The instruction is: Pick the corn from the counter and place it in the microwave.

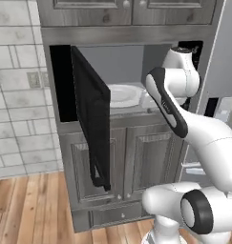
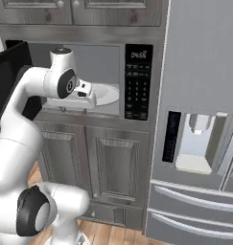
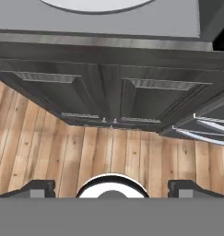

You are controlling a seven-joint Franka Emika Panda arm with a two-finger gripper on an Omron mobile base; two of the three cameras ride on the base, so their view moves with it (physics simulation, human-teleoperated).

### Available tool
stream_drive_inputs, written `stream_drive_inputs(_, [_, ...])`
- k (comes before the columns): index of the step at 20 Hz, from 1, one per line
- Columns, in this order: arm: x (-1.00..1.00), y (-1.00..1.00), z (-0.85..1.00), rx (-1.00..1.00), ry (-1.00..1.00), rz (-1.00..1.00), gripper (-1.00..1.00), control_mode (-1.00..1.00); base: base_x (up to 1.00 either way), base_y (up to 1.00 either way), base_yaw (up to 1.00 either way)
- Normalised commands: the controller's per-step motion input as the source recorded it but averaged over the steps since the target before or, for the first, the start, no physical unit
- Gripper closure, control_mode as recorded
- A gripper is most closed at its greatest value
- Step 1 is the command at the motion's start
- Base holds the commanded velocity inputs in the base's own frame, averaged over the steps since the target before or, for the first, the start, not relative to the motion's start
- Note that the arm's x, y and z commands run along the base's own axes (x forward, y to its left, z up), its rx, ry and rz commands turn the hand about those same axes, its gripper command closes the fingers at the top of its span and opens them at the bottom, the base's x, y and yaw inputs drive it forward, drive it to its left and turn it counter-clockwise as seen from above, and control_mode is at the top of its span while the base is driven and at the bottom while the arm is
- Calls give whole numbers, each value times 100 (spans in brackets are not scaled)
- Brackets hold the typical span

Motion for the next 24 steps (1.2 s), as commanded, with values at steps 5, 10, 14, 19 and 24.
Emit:
stream_drive_inputs(5, [0, 0, 0, 0, 0, 0, -100, 100, -65, -6, -19])
stream_drive_inputs(10, [0, 0, 0, 0, 0, 0, -100, 100, -23, -4, -41])
stream_drive_inputs(14, [0, 0, 0, 0, 0, 0, -100, 100, -10, -13, -76])
stream_drive_inputs(19, [0, 0, 0, 0, 0, 0, -100, 100, 0, -2, -91])
stream_drive_inputs(24, [0, 0, 0, 0, 0, 0, -100, 100, 0, 0, -94])
